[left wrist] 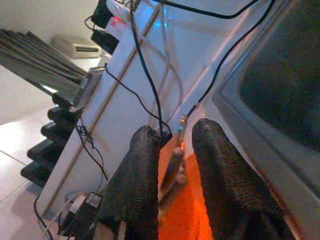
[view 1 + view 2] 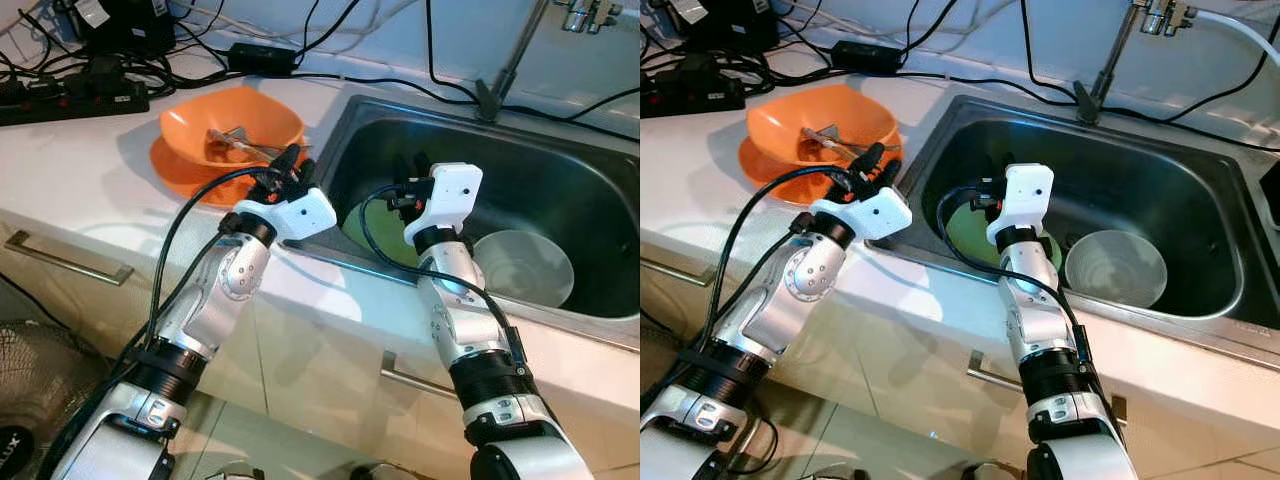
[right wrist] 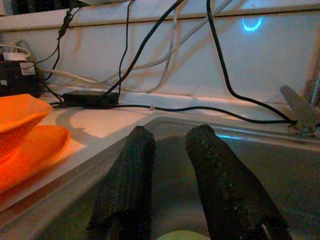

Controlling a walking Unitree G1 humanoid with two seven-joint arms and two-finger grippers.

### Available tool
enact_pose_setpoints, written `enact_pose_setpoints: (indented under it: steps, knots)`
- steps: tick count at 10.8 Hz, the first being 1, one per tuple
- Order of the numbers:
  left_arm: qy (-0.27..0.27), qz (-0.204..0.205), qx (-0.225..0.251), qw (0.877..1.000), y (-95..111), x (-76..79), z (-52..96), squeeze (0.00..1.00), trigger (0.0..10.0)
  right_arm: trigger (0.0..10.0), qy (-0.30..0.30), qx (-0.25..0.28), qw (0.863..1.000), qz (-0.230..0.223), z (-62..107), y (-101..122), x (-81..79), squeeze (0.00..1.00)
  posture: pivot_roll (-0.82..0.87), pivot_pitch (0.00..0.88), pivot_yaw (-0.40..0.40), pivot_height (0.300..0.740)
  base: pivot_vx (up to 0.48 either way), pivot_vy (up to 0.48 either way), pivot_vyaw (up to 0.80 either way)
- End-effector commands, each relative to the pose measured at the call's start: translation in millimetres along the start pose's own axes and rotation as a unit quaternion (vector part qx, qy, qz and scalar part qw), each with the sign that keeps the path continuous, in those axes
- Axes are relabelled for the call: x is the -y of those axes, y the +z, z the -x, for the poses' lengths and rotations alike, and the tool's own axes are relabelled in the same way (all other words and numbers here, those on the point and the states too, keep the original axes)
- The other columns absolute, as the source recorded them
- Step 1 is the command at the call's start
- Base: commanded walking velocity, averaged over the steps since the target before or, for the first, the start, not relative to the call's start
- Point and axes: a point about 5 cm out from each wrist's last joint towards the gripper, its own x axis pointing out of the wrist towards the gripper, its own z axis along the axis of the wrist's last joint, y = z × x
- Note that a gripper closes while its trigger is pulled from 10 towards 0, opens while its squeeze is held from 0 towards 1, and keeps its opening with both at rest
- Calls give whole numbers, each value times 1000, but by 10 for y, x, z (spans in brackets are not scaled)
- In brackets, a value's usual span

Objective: Kitchen organization

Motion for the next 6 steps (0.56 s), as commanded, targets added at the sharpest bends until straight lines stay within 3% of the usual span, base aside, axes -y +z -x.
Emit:
enact_pose_setpoints:
  steps: [1,3,6]
  knots:
    - [23,-14,21,999,72,-106,-54,0,0,10000,-10,11,1000,1,-45,54,47,0,57,60,-67,740,0,0,0]
    - [64,-39,38,996,132,-266,-70,0,0,10000,-7,12,1000,1,-53,61,38,0,62,54,-70,740,0,0,0]
    - [153,-90,117,977,410,-580,-59,0,0,10000,-2,13,1000,1,-69,56,21,0,70,37,-71,740,0,0,0]
